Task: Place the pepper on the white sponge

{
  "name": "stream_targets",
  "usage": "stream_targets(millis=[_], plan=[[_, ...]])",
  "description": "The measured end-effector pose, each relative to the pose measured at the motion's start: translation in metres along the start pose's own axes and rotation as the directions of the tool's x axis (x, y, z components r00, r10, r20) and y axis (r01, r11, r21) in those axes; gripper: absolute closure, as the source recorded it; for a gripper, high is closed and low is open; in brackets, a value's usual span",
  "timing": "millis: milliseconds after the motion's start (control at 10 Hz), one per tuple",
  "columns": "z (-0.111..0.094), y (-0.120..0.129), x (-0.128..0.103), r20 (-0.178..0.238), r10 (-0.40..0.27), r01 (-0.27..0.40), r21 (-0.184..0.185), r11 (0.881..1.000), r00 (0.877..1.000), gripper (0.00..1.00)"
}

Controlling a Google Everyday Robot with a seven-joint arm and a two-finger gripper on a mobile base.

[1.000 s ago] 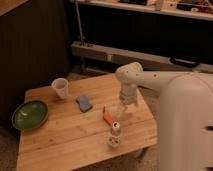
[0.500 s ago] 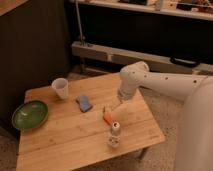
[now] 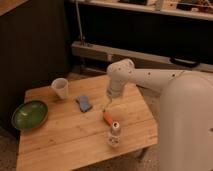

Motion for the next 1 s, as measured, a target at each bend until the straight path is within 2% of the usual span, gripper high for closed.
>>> stream_targets(millis=[400,600,900,1000], plan=[[0.035,0.026,0.019,-0.098,-0.046,0.046,-0.009,0.999,0.994,0.20],[0.051,0.042,0.015,-0.130,-0.085,0.084,-0.016,0.996,0.988,0.20],[0.064,0.054,0.018,-0.168,-0.108,0.106,-0.024,0.994,0.980,0.20],[0.068,0.058,0.017,-0.181,-0.117,0.114,-0.027,0.993,0.976,0.23]])
